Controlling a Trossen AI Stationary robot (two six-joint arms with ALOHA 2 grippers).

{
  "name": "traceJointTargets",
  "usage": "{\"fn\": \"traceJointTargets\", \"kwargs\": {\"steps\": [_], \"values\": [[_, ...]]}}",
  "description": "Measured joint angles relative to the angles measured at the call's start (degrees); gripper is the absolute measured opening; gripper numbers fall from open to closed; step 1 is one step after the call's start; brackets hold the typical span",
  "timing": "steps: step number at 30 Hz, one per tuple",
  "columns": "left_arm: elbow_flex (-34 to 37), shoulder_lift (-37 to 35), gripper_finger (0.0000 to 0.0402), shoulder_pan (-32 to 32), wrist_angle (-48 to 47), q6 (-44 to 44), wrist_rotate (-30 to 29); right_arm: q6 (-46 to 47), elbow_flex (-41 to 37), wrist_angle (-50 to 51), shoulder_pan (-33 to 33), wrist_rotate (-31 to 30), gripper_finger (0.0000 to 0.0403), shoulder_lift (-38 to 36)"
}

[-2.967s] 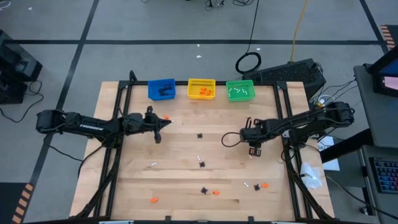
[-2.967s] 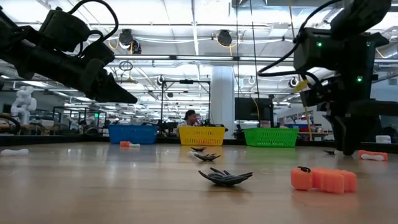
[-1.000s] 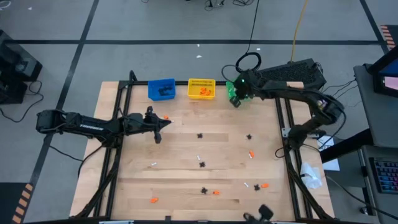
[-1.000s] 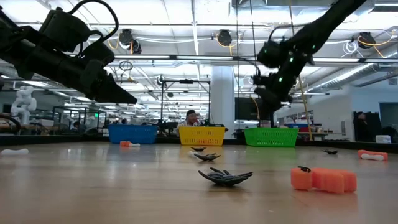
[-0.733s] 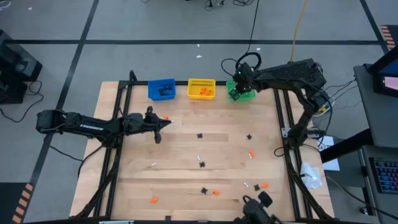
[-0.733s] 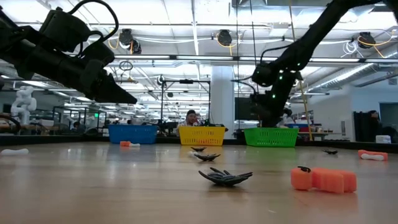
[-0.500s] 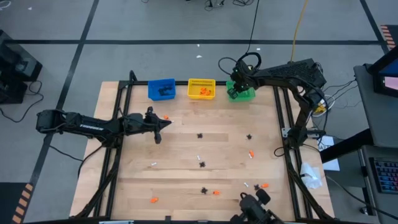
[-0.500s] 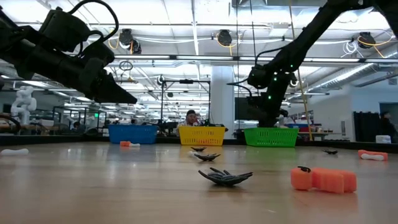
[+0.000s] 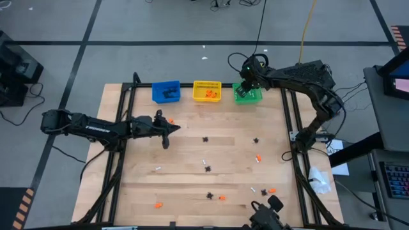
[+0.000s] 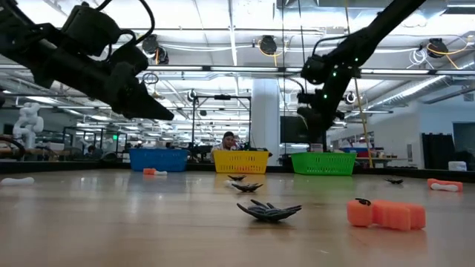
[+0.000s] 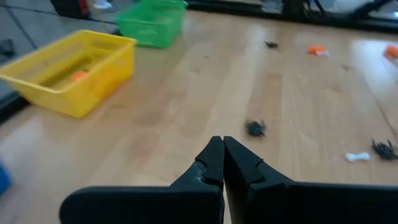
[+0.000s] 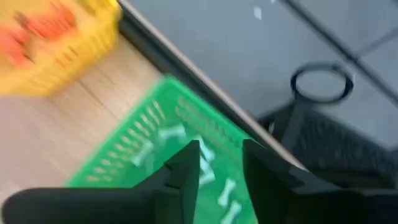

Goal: Sort Halloween decoration
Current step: Put the black spider toy into the blue bin

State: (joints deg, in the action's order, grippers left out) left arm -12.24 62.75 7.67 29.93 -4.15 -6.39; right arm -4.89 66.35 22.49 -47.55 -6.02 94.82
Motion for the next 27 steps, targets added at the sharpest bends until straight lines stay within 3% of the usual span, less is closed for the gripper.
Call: {"fn": "traceJointTargets", "kwargs": {"steps": [7, 17, 27], "values": [[-4.94, 7.43, 0.0000, -4.72, -0.03, 0.39, 0.17, -0.14, -12.75, -17.64, 3.38, 0.09, 0.0007, -7.11], [-11.97, 17.78, 0.0000, -7.63, -0.07, 3.00, 0.17, 8.50, -30.50, -53.03, 13.16, 0.28, 0.0002, -13.75], [-15.36, 24.92, 0.0000, -9.13, -0.22, 1.50, 0.17, 3.71, -31.74, -57.01, 17.76, 0.22, 0.0001, -13.79]]}}
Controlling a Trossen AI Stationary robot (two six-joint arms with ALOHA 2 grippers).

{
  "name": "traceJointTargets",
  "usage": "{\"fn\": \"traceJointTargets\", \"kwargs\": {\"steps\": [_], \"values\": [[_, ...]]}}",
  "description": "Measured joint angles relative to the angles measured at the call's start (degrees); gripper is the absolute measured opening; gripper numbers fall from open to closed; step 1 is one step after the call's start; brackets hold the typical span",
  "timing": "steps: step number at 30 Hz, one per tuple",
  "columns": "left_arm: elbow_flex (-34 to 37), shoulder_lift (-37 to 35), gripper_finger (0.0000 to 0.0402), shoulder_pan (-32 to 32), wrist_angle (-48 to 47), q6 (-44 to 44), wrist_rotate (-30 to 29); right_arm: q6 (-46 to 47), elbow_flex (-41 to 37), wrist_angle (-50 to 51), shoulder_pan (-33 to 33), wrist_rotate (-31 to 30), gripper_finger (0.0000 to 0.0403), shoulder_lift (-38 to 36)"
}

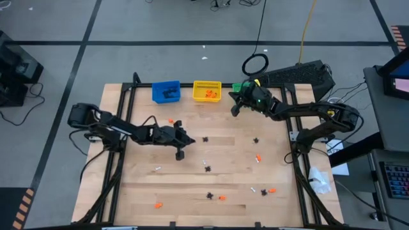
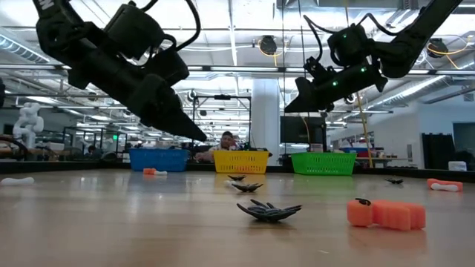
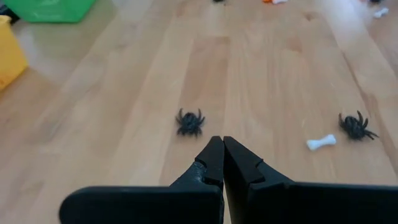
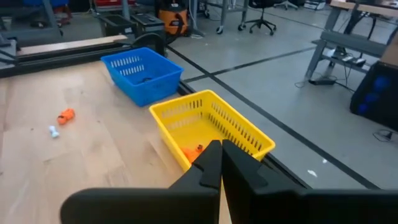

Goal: Sort Halloween decoration
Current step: Put the black spider toy into the blue bin

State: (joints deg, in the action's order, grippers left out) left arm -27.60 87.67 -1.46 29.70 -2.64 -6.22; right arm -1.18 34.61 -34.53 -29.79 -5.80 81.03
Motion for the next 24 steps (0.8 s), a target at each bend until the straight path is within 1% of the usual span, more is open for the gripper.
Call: {"fn": "traceJointTargets", "kwargs": {"steps": [6, 9, 12, 15, 18, 21, 24], "values": [[-3.36, 3.78, 0.0007, -2.04, 0.31, -1.41, -0.57, -0.12, 0.00, 0.13, -0.03, -0.13, 0.0001, 0.00], [-5.23, 6.06, 0.0030, -3.70, 0.36, -1.42, -0.59, -0.12, 0.00, 0.16, -0.03, -0.11, 0.0001, 0.00], [-6.78, 8.38, 0.0062, -5.26, 0.15, -1.08, -0.51, 0.01, 0.00, 0.32, -0.03, -0.11, 0.0001, -0.02], [-7.80, 10.46, 0.0095, -6.26, 0.03, -1.00, 1.05, 0.02, 0.00, 0.59, -0.03, -0.10, 0.0002, -0.02], [-8.86, 12.46, 0.0121, -6.99, 0.05, 0.20, 3.84, 0.03, 0.00, 0.68, -0.03, -0.09, 0.0002, -0.02], [-10.43, 14.75, 0.0137, -7.66, 0.39, 2.31, 5.33, 0.03, 0.00, 0.79, -0.03, -0.07, 0.0002, -0.02], [-11.87, 17.43, 0.0141, -8.06, 0.40, 6.89, 5.35, 0.03, 0.00, 0.80, -0.03, -0.03, 0.0002, -0.02]]}}
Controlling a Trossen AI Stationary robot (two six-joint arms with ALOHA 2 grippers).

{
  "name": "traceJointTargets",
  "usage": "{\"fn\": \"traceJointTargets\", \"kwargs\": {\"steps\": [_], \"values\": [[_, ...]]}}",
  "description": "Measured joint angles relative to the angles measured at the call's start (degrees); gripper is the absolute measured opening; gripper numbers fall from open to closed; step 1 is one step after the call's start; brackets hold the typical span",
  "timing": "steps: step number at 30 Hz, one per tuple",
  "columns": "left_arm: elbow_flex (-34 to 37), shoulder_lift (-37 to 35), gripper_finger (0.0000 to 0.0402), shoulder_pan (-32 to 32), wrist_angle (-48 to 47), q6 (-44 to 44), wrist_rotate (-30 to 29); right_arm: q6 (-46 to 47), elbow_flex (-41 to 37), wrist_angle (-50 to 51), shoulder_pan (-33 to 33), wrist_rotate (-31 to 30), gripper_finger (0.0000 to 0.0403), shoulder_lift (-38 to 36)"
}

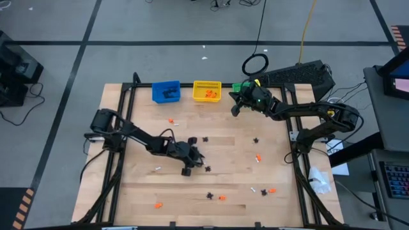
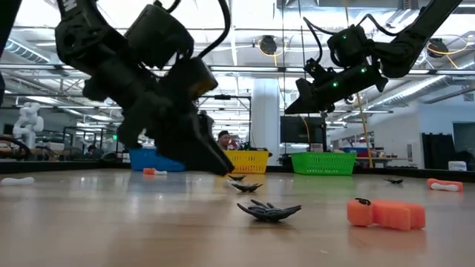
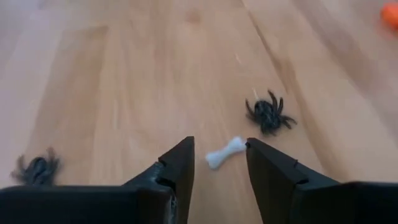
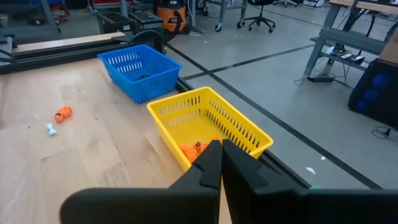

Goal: Sort Halloween decoration
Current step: Put the black spider toy into the blue bin

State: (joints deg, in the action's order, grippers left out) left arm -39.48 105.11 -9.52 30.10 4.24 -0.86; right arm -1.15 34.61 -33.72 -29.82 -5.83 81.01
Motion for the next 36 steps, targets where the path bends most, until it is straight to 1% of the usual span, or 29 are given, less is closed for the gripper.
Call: {"fn": "traceJointTargets", "kwargs": {"steps": [5, 9, 11, 14, 18, 22, 24, 26, 29, 31, 34, 36], "values": [[-2.50, 3.89, 0.0142, 0.02, 0.11, 6.69, 0.35, 0.00, 0.00, 0.16, 0.00, 0.07, 0.0002, 0.00], [-4.27, 5.86, 0.0139, 0.23, 0.64, 8.19, 1.61, 0.00, 0.00, 0.29, 0.00, 0.10, 0.0002, 0.00], [-4.56, 6.05, 0.0132, 0.50, 0.43, 8.19, 2.52, 0.00, 0.00, 0.41, 0.00, 0.10, 0.0002, 0.00], [-4.56, 6.07, 0.0120, 0.55, 0.38, 8.43, 2.41, -0.02, 0.00, 0.51, 0.00, 0.10, 0.0002, 0.00], [-4.43, 4.42, 0.0110, 0.69, -1.05, 8.30, -1.43, -0.06, 0.00, 0.58, 0.00, 0.10, 0.0002, 0.00], [-4.39, 0.34, 0.0110, 2.10, -2.35, 8.15, -5.88, -0.15, 0.00, 0.67, 0.00, 0.10, 0.0002, 0.00], [-4.40, -2.00, 0.0110, 2.95, -4.87, 8.11, -8.57, -0.15, 0.00, 0.67, 0.00, 0.10, 0.0002, 0.00], [-4.44, -3.06, 0.0110, 4.39, -6.38, 7.46, -10.07, -0.16, 0.00, 0.69, 0.00, 0.10, 0.0002, 0.00], [-4.45, -3.62, 0.0110, 7.06, -9.49, 6.45, -10.20, -0.15, 0.00, 0.74, 0.00, 0.10, 0.0002, 0.00], [-4.45, -3.14, 0.0110, 8.33, -11.33, 5.79, -9.22, -0.15, 0.00, 0.79, 0.00, 0.10, 0.0002, 0.00], [-4.34, -1.84, 0.0110, 9.37, -12.13, 5.98, -8.52, -0.15, 0.00, 0.82, 0.00, 0.10, 0.0002, 0.00], [-4.37, -1.04, 0.0110, 9.60, -11.42, 8.08, -8.55, -0.15, 0.00, 0.82, 0.00, 0.11, 0.0002, 0.00]]}}
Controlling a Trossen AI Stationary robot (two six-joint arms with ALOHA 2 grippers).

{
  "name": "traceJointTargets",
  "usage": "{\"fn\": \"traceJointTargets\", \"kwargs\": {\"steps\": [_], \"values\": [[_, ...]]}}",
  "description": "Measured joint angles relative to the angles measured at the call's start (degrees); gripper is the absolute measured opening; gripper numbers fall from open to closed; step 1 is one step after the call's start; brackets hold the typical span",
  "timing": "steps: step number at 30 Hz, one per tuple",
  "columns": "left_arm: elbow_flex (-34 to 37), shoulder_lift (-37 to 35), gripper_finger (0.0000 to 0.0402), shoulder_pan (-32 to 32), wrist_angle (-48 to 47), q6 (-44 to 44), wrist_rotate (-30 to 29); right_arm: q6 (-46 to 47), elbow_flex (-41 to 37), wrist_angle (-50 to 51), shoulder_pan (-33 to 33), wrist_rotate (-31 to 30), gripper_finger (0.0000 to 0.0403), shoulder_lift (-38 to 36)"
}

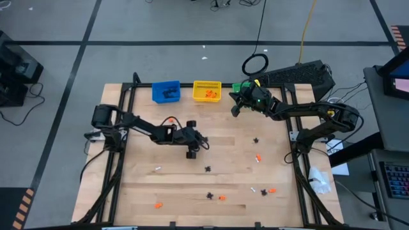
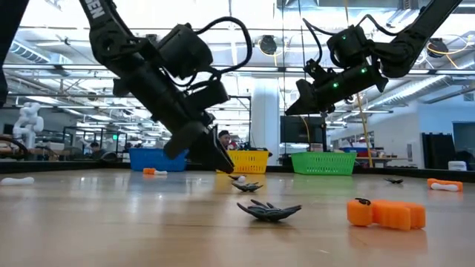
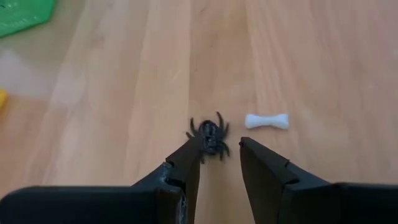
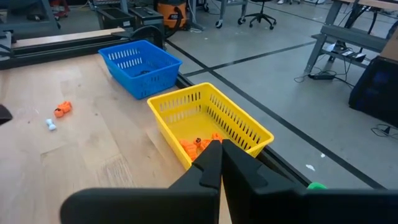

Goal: Sort Halloween decoration
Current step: Put the black spider toy into the blue bin

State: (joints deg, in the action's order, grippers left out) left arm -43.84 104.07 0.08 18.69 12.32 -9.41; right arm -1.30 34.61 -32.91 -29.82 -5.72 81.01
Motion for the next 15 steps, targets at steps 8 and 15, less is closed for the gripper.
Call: {"fn": "traceJointTargets", "kwargs": {"steps": [8, 15], "values": [[-0.12, 2.54, 0.0110, 0.32, 1.52, 3.00, -0.76, 0.02, 0.00, 0.00, 0.00, -0.02, 0.0002, 0.00], [-0.14, 4.01, 0.0110, 0.57, 4.12, 7.11, -1.16, 0.15, 0.00, 0.01, 0.00, -0.02, 0.0002, 0.00]]}}
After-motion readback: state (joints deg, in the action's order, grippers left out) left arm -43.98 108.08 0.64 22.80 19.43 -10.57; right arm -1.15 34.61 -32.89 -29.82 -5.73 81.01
